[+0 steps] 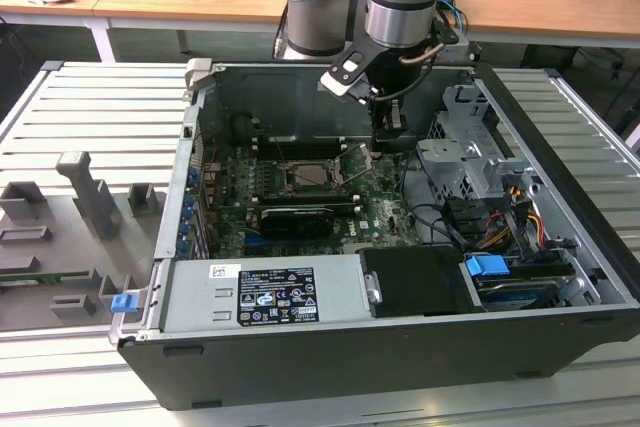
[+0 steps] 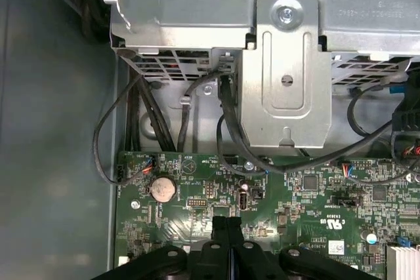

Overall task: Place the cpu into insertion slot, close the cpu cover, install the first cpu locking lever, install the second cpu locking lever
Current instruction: 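Close the cpu cover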

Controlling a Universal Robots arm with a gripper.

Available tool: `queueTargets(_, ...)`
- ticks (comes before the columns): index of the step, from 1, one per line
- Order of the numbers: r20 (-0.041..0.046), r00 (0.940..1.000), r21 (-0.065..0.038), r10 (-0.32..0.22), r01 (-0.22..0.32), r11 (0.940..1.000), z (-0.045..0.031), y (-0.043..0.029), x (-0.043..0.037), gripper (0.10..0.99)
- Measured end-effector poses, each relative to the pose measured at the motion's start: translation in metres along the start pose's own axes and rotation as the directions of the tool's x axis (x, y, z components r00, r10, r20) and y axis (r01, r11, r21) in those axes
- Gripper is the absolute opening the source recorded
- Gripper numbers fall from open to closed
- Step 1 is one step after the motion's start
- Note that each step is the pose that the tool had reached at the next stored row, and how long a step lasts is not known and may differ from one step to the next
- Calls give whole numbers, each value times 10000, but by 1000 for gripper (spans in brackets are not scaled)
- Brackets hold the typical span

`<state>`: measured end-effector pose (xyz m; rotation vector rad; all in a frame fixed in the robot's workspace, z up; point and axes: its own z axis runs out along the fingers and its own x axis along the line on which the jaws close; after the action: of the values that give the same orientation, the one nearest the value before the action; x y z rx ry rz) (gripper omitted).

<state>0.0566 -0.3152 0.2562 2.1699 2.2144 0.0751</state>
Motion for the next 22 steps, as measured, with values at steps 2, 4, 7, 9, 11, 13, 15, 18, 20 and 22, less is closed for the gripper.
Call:
queueTargets(2,1,10000,1,0,0,10000,19,48,-1,106)
queueTargets(4,0,10000,3,-2,2,10000,56,53,-1,106)
queueTargets(7,-4,10000,6,-12,12,10000,129,49,-17,106)
queueTargets(9,-10,10000,8,-19,19,10000,162,37,-28,106)
queueTargets(11,-11,10000,6,-26,26,10000,168,-37,-27,106)
queueTargets(13,-12,10000,6,-24,24,10000,165,-93,-26,106)
queueTargets(15,-11,10000,6,-25,25,10000,161,-154,-25,106)
queueTargets(18,-13,10000,6,-28,28,10000,159,-200,-24,106)
queueTargets(20,-12,10000,6,-30,30,10000,158,-212,-23,106)
queueTargets(22,-13,10000,7,-30,30,10000,157,-223,-23,106)
